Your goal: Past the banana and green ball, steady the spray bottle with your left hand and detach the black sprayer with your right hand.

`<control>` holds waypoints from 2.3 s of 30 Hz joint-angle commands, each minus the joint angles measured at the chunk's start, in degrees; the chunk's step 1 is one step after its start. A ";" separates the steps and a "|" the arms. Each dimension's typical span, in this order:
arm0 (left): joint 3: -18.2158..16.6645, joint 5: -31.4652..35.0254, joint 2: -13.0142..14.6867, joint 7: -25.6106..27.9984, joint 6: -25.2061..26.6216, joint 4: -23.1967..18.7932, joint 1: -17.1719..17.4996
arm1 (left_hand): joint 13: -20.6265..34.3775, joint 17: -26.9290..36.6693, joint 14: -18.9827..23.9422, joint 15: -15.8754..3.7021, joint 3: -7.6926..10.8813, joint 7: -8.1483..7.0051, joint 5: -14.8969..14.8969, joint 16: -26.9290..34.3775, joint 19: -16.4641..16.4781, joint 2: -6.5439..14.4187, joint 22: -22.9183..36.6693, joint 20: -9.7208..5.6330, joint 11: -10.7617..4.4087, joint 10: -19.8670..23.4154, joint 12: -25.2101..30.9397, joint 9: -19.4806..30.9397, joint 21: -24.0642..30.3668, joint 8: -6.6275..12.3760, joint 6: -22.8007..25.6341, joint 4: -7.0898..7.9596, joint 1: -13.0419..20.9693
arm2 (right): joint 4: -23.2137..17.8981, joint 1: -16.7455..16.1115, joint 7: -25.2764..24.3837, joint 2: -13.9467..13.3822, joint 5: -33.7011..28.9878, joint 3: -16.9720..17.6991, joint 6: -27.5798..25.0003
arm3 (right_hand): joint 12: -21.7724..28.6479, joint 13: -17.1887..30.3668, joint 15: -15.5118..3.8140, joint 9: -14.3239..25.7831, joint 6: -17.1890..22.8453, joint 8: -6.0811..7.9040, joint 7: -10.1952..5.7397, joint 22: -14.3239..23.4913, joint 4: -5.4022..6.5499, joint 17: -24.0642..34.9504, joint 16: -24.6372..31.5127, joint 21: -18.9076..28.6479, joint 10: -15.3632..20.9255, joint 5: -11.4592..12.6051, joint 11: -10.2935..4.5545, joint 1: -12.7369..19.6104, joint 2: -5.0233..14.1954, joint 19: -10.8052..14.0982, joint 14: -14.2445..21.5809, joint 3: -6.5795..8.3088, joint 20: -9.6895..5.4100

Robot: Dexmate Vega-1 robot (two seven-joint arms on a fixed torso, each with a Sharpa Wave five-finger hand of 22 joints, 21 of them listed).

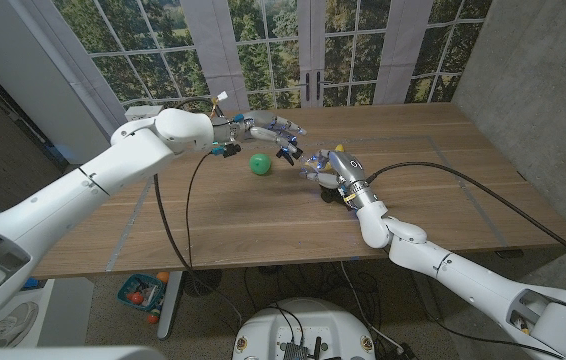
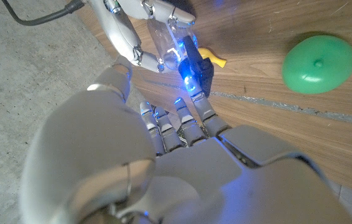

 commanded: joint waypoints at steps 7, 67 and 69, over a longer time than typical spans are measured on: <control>-3.62 -2.17 -0.43 9.39 4.21 -2.63 4.33 | 0.37 -3.15 -0.89 -0.83 -4.89 2.45 -0.86 0.66 -5.06 -1.32 -3.60 2.31 5.11 -6.84 -0.54 0.00 -3.50 -0.39 -13.97 2.95 -13.71 | -0.43 -1.42 -5.73 0.74 -0.69 3.25 3.23 | -0.04 0.10 -8.74 0.24 13.70 0.59 -13.28 -0.09 1.10 0.83 -0.79 1.09 10.46 0.52 -10.63 10.16 10.66 -0.33 1.32 1.09 -7.11; 0.65 -12.04 -1.11 -14.92 -0.40 6.04 -5.33 | -0.28 -4.13 19.50 -6.70 6.84 4.02 0.01 -0.87 13.76 0.14 -3.15 -3.15 0.96 15.66 -1.69 -0.13 -3.82 0.02 9.95 -3.06 -3.33 | 14.23 5.81 -11.86 3.43 -2.50 -2.24 5.79 | -0.67 1.18 -8.76 1.14 13.72 0.78 -13.74 -0.89 1.38 4.62 -4.90 5.19 10.47 1.11 -10.60 10.03 10.43 -2.52 2.34 0.67 -7.86; 0.70 -10.58 -0.62 -13.08 0.44 4.92 -5.28 | -0.25 -4.07 16.52 -6.16 6.41 3.34 -0.01 -1.15 12.05 -0.10 -3.21 -2.92 1.36 12.62 -1.84 -0.11 -4.22 0.13 9.02 -3.22 -3.07 | 13.21 5.53 -11.30 2.78 -2.19 -2.28 6.78 | -0.71 1.14 -8.79 1.07 13.82 0.76 -13.67 -0.91 1.37 4.72 -4.98 5.33 10.52 1.15 -10.61 10.07 10.46 -2.44 2.42 0.68 -7.91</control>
